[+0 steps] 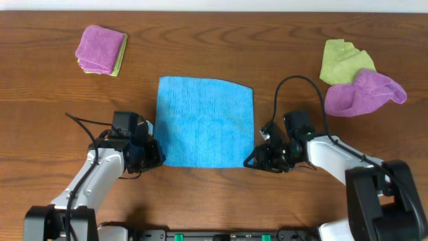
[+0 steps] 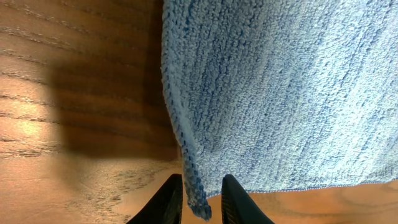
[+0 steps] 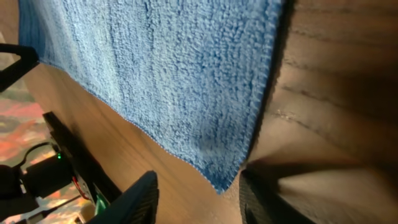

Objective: Fold the cloth
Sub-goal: 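Position both grippers at the near corners of the blue cloth, then grasp the near corners with both grippers and lift them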

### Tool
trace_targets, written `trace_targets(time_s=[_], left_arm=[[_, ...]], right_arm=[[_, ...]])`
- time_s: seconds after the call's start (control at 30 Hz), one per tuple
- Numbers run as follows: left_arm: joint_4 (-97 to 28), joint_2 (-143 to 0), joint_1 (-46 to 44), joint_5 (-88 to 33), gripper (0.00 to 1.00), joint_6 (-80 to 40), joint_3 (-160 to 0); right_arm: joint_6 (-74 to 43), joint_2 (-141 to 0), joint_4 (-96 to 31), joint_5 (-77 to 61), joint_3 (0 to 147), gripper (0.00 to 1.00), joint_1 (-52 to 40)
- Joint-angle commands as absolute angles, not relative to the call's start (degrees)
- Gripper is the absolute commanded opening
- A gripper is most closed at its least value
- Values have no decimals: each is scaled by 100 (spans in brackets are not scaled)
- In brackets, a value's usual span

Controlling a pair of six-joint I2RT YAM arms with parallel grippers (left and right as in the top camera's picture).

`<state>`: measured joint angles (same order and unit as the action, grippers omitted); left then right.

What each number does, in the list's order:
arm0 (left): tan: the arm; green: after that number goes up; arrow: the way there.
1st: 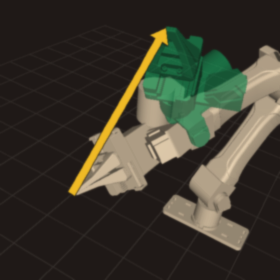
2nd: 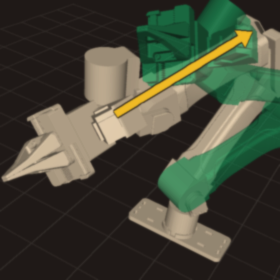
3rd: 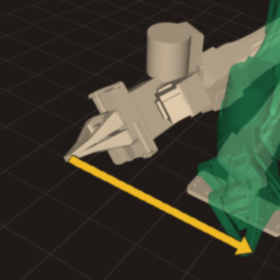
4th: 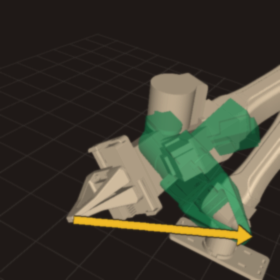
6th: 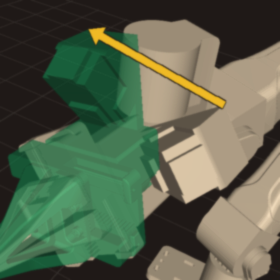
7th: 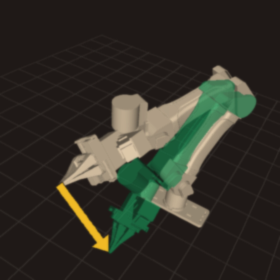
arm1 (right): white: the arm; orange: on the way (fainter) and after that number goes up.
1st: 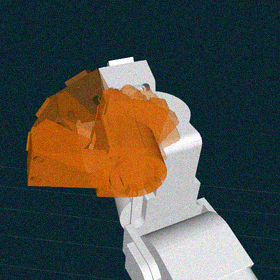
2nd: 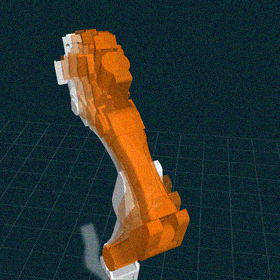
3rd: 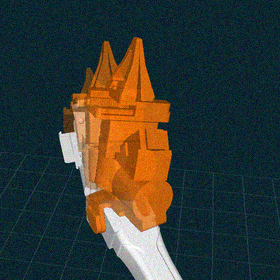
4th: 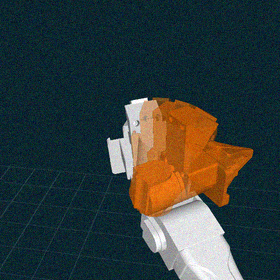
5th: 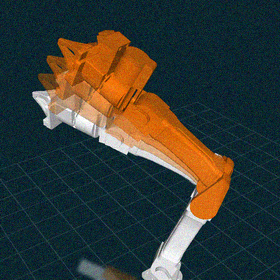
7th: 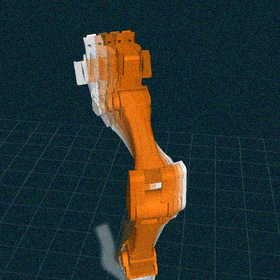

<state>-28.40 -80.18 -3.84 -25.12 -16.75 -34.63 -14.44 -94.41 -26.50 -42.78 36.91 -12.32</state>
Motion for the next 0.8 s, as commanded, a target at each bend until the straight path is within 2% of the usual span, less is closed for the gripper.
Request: trace_targets(time_s=[0.0, 0.1, 0.17, 0.23, 0.3, 0.43, 0.47, 0.5, 0.57, 0.6, 0.7, 0.77], left_arm=[[-2847, -8055, -360, -2539, 22, -1697, -3450], [-2847, -8055, -360, -2539, 22, -1697, -3450], [-2847, -8055, -360, -2539, 21, -1697, -3450], [-2847, -8055, -360, -2534, 12, -1695, -3450], [-2845, -8055, -360, -2534, 6, -1697, -3450], [-2845, -8055, -360, -2536, 6, -1697, -3450], [-2847, -8055, -360, -2536, 6, -1697, -3450], [-2847, -8055, -360, -2556, 6, -1697, -3450], [-2847, -8055, -360, -2633, 6, -1745, -3452], [-2842, -8055, -360, -2714, 6, -1745, -3459], [-2851, -8055, -360, -2886, 6, -1765, -3533], [-2851, -8055, -360, -3020, 6, -1765, -3636]], right_arm=[[-1481, -9767, -2569, -3859, 3627, 40, -1208], [-1518, -9865, -2499, -3841, 3627, 37, -1208], [-1542, -9891, -2475, -3830, 3627, 30, -1208], [-1542, -9891, -2464, -3728, 3627, 20, -1208], [-1542, -9891, -2464, -3673, 3627, 15, -1208], [-1577, -9891, -2473, -3664, 3627, 1, -1208], [-1588, -9891, -2495, -3667, 3632, 2, -1208], [-1586, -9891, -2539, -3693, 3634, 8, -1208], [-1579, -9891, -2707, -3684, 3634, 44, -1208], [-1577, -9891, -2797, -3656, 3634, 51, -1208], [-1555, -9891, -2982, -3597, 3634, 58, -1205], [-1557, -9891, -3013, -3557, 3634, 59, -1203]])
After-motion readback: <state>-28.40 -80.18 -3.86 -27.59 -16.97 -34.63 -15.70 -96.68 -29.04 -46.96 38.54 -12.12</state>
